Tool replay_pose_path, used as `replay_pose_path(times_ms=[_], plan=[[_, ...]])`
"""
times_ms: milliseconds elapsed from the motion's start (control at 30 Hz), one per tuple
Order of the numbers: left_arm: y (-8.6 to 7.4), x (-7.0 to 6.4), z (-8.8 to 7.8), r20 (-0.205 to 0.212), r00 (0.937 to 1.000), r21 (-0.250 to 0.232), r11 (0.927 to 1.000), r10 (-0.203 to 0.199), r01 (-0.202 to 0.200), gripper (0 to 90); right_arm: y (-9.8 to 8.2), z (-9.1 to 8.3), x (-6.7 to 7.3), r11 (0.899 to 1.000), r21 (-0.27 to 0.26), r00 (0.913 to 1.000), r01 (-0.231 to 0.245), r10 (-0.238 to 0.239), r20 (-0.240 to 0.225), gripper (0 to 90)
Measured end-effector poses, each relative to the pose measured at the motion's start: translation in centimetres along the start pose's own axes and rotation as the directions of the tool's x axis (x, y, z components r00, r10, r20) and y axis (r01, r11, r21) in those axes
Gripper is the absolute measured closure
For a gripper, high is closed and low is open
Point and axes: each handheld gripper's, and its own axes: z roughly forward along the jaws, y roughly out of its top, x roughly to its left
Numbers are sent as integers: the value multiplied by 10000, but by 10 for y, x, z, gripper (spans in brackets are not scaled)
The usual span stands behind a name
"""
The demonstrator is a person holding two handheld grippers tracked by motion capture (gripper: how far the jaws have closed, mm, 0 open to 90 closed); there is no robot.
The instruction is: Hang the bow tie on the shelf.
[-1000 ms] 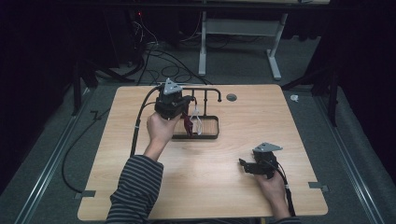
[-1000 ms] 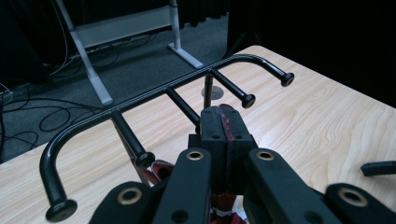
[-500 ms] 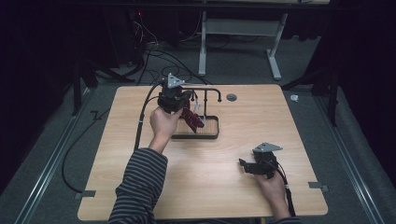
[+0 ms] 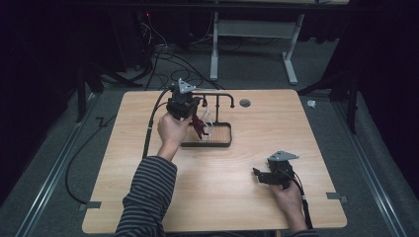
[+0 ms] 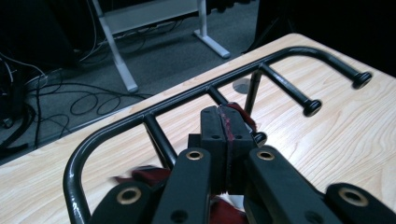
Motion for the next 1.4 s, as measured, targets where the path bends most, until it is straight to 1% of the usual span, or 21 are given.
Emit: replay_pose_path(times_ms=[133, 233, 333, 433, 467, 500, 533, 567, 600, 700, 767, 800, 833, 867, 967, 1133, 1200, 1233, 1400], plan=[[0, -1, 0, 34, 9999, -58, 9999, -160, 160, 875, 0, 0, 0, 10000, 1, 10000, -1, 1, 0, 277], [0, -2, 1, 153, 9998, 40, 9999, -95, 95, 845, 0, 0, 0, 10000, 0, 10000, -2, 2, 0, 277], [-1, -1, 1, 213, 9997, 36, 10000, -90, 89, 829, 0, 0, 0, 10000, 1, 10000, 1, -1, 1, 277], [-3, -1, -1, 336, 9993, -65, 9998, -176, 179, 813, 0, 0, 0, 10000, 1, 10000, -1, 1, 0, 277], [-5, -1, -3, 411, 9988, -141, 9995, -270, 276, 785, 0, 0, 0, 10000, 1, 10000, -2, 2, 0, 277], [-5, -1, -3, 411, 9988, -141, 9995, -270, 276, 764, 0, 0, 0, 10000, 1, 10000, -2, 2, 0, 277], [-7, -1, -4, 447, 9983, -213, 9990, -374, 384, 764, 0, 0, 0, 10000, 0, 10000, -2, 2, 0, 277], [-10, 0, -6, 578, 9972, -293, 9984, -467, 485, 733, 0, 0, 0, 10000, 0, 10000, 0, 0, 0, 277], [-11, 0, -8, 604, 9969, -291, 9982, -499, 517, 724, 0, 0, 0, 10000, 2, 10000, -5, 5, 0, 277], [-12, -2, -13, 628, 9974, -269, 9989, -355, 372, 689, 0, 0, 0, 10000, 0, 10000, -2, 2, 1, 277], [-14, -4, -17, 770, 9965, -162, 9993, -323, 336, 661, 0, 0, 0, 10000, 1, 10000, -3, 3, 2, 277], [-14, -4, -17, 770, 9965, -162, 9993, -323, 336, 655, 0, 0, 0, 10000, 3, 10000, -1, 1, 3, 277], [-17, -6, -22, 765, 9969, -209, 9996, -182, 198, 650, 0, 0, 0, 10000, 2, 10000, -2, 2, 2, 277], [-17, -6, -22, 765, 9969, -209, 9996, -182, 198, 646, 0, 0, 0, 10000, 2, 10000, -2, 2, 2, 277], [-22, -5, -30, 740, 9971, -317, 9993, -153, 177, 637, 0, 0, 0, 10000, 19, 10000, 0, 0, -2, 277], [-31, 0, -44, 702, 9971, -640, 9973, -309, 354, 644, 0, 0, 0, 10000, 22, 10000, -2, 2, 2, 277], [-35, 2, -48, 819, 9959, -663, 9969, -376, 431, 659, 0, 0, 0, 10000, 19, 10000, -4, 4, 4, 277], [-39, 3, -52, 811, 9960, -690, 9967, -378, 435, 661, 0, 0, 0, 10000, 3, 10000, -3, 3, 2, 277], [-46, 6, -59, 813, 9958, -749, 9960, -424, 485, 658, 0, 0, 0, 10000, 4, 10000, -3, 3, 3, 277]])
